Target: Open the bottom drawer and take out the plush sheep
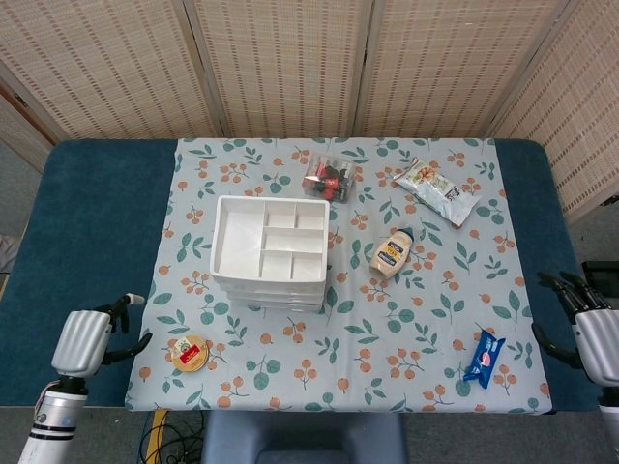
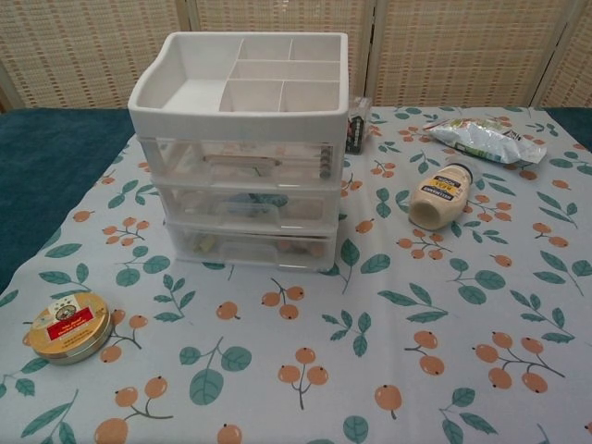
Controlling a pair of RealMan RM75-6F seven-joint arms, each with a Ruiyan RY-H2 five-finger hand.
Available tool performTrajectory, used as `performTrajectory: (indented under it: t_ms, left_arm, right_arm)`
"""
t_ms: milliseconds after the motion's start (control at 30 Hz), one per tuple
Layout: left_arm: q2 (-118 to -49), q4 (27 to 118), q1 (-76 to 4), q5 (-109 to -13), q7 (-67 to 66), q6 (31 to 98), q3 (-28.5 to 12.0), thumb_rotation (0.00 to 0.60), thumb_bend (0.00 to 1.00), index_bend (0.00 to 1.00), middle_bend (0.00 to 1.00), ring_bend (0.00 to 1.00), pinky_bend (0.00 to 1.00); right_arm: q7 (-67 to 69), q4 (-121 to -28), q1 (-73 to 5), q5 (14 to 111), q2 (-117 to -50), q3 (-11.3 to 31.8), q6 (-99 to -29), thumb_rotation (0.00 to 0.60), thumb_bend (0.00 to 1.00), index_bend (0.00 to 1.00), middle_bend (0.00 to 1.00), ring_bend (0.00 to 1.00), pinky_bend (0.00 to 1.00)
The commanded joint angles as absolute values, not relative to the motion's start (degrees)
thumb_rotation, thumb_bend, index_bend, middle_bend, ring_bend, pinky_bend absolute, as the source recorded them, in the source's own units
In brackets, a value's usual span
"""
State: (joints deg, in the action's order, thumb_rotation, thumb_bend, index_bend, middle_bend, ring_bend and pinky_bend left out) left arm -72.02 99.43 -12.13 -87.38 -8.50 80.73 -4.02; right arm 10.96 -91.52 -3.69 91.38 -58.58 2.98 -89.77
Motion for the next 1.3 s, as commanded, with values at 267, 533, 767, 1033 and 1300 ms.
performTrajectory:
  t_ms: [267,533,767,1033,1300]
  left_arm:
    - [-70.5,104.4,-19.3,-88.6,-2.5,67.8,-2.0,0.600,0.35,0.42,1.00,0.99,1.00]
    - [-72.3,105.3,-25.0,-84.4,9.1,56.6,-2.1,0.600,0.35,0.34,1.00,1.00,1.00]
    - [-75.3,104.4,-28.7,-81.3,18.4,49.2,-2.1,0.600,0.36,0.20,1.00,1.00,1.00]
    - [-80.1,100.7,-31.3,-75.6,28.5,42.3,-3.0,0.600,0.36,0.11,1.00,1.00,1.00]
    - [-85.0,98.1,-32.7,-69.7,29.5,41.2,-5.4,0.600,0.36,0.09,1.00,1.00,1.00]
  right_arm:
    - [10.7,-92.3,-4.4,90.8,-57.8,3.6,-88.8,0.600,0.37,0.12,0.26,0.18,0.25]
    - [11.0,-92.5,-4.9,90.6,-57.7,3.9,-88.2,0.600,0.37,0.12,0.25,0.18,0.25]
    - [11.5,-92.0,-4.4,90.4,-57.8,3.7,-88.7,0.600,0.37,0.12,0.24,0.18,0.25]
    - [12.0,-91.7,-4.3,90.7,-58.0,3.6,-88.9,0.600,0.37,0.12,0.24,0.18,0.25]
    - [12.3,-91.6,-4.2,90.9,-58.3,3.7,-89.3,0.600,0.37,0.12,0.24,0.18,0.25]
